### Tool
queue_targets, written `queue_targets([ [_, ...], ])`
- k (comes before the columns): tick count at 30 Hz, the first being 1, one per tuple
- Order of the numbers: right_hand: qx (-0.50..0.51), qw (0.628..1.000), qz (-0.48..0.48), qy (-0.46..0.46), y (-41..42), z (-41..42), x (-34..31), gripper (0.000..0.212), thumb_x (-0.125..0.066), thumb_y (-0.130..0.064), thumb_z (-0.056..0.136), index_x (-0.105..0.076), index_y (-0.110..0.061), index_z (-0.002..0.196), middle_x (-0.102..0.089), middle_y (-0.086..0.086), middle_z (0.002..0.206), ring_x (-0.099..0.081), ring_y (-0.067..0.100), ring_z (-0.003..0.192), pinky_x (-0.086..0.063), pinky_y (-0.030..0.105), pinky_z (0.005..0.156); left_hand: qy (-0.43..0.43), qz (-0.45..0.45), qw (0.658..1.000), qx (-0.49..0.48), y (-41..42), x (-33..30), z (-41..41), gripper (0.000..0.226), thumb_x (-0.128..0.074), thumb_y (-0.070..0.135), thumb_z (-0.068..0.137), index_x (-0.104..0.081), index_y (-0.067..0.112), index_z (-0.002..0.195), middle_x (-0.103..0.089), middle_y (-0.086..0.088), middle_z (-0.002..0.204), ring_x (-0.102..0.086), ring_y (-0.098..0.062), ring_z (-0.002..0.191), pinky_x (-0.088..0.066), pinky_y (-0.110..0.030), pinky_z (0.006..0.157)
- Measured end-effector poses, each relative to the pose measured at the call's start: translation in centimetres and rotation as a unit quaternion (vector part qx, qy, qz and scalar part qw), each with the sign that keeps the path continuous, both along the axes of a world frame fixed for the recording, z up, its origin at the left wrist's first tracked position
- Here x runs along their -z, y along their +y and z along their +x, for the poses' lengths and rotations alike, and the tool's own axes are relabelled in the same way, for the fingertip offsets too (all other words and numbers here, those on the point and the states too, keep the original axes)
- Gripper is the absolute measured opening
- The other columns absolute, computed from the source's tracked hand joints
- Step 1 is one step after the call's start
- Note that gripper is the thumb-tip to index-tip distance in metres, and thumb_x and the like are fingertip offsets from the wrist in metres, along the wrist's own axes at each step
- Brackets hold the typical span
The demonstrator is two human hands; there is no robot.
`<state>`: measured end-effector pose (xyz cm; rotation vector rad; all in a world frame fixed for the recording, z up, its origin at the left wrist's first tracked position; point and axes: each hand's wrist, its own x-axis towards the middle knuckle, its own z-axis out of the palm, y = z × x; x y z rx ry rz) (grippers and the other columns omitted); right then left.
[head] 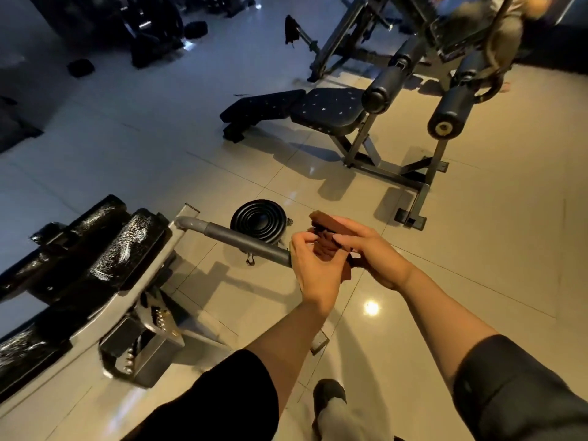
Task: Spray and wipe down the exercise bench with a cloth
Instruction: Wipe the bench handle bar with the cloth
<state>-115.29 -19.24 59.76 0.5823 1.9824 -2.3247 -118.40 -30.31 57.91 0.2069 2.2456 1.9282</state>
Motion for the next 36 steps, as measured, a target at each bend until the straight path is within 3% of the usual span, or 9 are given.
queue_targets([
  [4,-0.004,0.999,0.015,0.047,-3.8,-3.1,-1.7,0.043,-0.057,0.012,0.087,-0.063,-0.009,0.124,-0.068,0.012,0.114,-0.069,0.020,0.098,-0.058,0.030,0.082,0.016,0.015,0.999,0.045,-4.3,-1.1,-2.5,0.036,-0.075,0.003,0.077,-0.056,0.020,0.104,-0.058,-0.002,0.106,-0.063,-0.004,0.088,-0.055,-0.024,0.076],
  [8,0.034,0.987,0.146,0.056,-7.5,-7.1,-2.3,0.032,-0.065,0.006,0.084,-0.068,-0.010,0.112,-0.068,0.010,0.107,-0.069,0.013,0.075,-0.055,0.019,0.055,0.001,-0.016,1.000,-0.015,-10.5,-0.7,-5.6,0.030,-0.060,0.008,0.093,-0.057,0.016,0.121,-0.056,-0.002,0.122,-0.059,0.009,0.095,-0.045,-0.004,0.074],
  [11,-0.011,0.967,0.241,0.083,-10.3,-11.3,-1.8,0.038,-0.070,-0.003,0.082,-0.067,-0.019,0.117,-0.064,0.005,0.112,-0.067,0.012,0.083,-0.061,0.037,0.070,0.033,-0.114,0.984,-0.137,-13.9,0.6,-7.6,0.031,-0.053,0.001,0.094,-0.057,0.014,0.122,-0.051,0.000,0.119,-0.054,-0.015,0.112,-0.042,-0.017,0.086],
  [14,-0.108,0.908,0.394,0.093,-12.1,-15.6,-0.9,0.053,-0.073,-0.016,0.083,-0.056,-0.022,0.133,-0.041,0.008,0.139,-0.050,0.025,0.119,-0.039,0.035,0.107,0.038,-0.141,0.976,-0.164,-14.4,1.1,-9.0,0.038,-0.053,-0.007,0.090,-0.057,0.010,0.124,-0.045,0.006,0.114,-0.052,-0.018,0.115,-0.043,-0.023,0.088],
  [18,-0.332,0.734,0.575,0.143,-13.2,-18.3,1.4,0.061,-0.060,-0.020,0.092,-0.038,-0.030,0.147,-0.017,0.001,0.160,-0.036,0.035,0.128,-0.034,0.040,0.108,0.032,-0.171,0.965,-0.198,-13.2,1.6,-10.3,0.046,-0.054,-0.006,0.089,-0.051,0.010,0.132,-0.046,0.004,0.122,-0.047,-0.011,0.114,-0.037,-0.012,0.087],
  [22,-0.367,0.734,0.535,0.203,-10.8,-17.3,3.2,0.048,-0.053,-0.016,0.089,-0.053,-0.024,0.137,-0.030,0.003,0.157,-0.046,0.034,0.114,-0.041,0.041,0.101,-0.009,-0.192,0.947,-0.256,-11.5,2.3,-9.8,0.049,-0.052,-0.010,0.087,-0.052,0.013,0.131,-0.049,0.000,0.127,-0.048,-0.007,0.107,-0.037,-0.002,0.081],
  [26,-0.378,0.781,0.436,0.240,-6.1,-14.2,5.6,0.042,-0.057,-0.016,0.080,-0.068,-0.013,0.121,-0.057,0.015,0.135,-0.063,0.038,0.097,-0.055,0.041,0.082,-0.031,-0.207,0.942,-0.263,-8.3,2.3,-8.6,0.052,-0.053,-0.009,0.087,-0.051,0.012,0.134,-0.049,-0.002,0.130,-0.049,-0.017,0.121,-0.043,-0.027,0.099],
  [29,-0.422,0.764,0.436,0.218,-4.6,-15.5,4.5,0.041,-0.063,-0.017,0.086,-0.063,-0.016,0.127,-0.061,0.011,0.125,-0.062,0.030,0.105,-0.049,0.034,0.087,-0.042,-0.206,0.941,-0.266,-6.0,1.9,-7.7,0.052,-0.053,-0.006,0.089,-0.047,0.012,0.137,-0.049,-0.008,0.135,-0.048,-0.022,0.125,-0.043,-0.038,0.104],
  [36,-0.504,0.694,0.483,0.175,-6.8,-17.2,4.0,0.059,-0.041,-0.029,0.103,-0.016,-0.020,0.155,-0.004,0.008,0.163,-0.022,0.036,0.142,-0.024,0.042,0.115,-0.078,-0.158,0.939,-0.296,-3.5,0.5,-6.0,0.045,-0.047,-0.004,0.095,-0.046,0.016,0.135,-0.052,0.007,0.120,-0.052,-0.009,0.111,-0.042,-0.023,0.096],
])
